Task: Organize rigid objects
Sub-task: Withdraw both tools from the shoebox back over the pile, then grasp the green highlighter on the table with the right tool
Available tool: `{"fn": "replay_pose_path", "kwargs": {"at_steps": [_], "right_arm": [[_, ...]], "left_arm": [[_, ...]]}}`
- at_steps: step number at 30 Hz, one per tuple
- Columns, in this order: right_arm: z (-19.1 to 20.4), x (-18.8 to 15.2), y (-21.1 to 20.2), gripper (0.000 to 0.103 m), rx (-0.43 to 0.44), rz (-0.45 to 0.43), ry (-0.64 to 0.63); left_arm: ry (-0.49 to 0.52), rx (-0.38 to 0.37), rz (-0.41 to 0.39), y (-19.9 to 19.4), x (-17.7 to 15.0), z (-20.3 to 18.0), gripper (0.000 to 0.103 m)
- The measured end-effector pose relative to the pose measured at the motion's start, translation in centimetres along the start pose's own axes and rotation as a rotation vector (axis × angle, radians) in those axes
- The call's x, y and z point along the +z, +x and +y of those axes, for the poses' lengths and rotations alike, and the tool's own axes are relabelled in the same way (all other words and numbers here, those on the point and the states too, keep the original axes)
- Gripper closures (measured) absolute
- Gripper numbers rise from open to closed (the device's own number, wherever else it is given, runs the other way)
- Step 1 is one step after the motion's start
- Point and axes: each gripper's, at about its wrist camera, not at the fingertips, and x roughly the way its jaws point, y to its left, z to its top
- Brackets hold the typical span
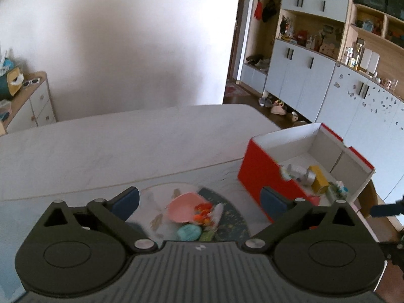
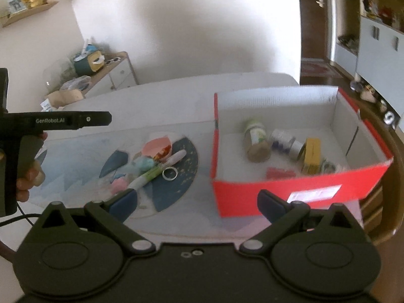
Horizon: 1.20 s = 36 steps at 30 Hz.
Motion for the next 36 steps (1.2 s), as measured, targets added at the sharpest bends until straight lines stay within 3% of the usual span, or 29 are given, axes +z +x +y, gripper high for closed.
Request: {"fn": "replay_pose_path", "kwargs": {"at_steps": [8, 16, 22, 30, 36], "right_arm": [[4.2, -3.2, 1.8, 0.003, -0.064, 0.051, 0.055], [7.2, -6.4, 3.8, 0.005, -0.132, 0.126, 0.072], [8.2, -8.2, 5.3, 0.007, -0.158, 0.197, 0.120], [9.5, -9.6, 6.4, 0.015, -0.180, 0.285, 0.158], [9.8, -9.8, 7.1, 0.025, -0.183, 0.315, 0.188]], "left_arm": [[-0.016, -0.079, 0.077, 0.8, -2.2, 3.9, 0.001], [0.077, -0.094, 0.104, 1.5, -5.2, 4.7, 0.001], [0.089, -0.122, 0.182, 3.3, -7.3, 5.2, 0.001], [0.128, -0.145, 0.192, 4.7, -9.2, 5.1, 0.001], [0.198, -0.182, 0.155, 5.2, -10.1, 4.3, 0.001]]}}
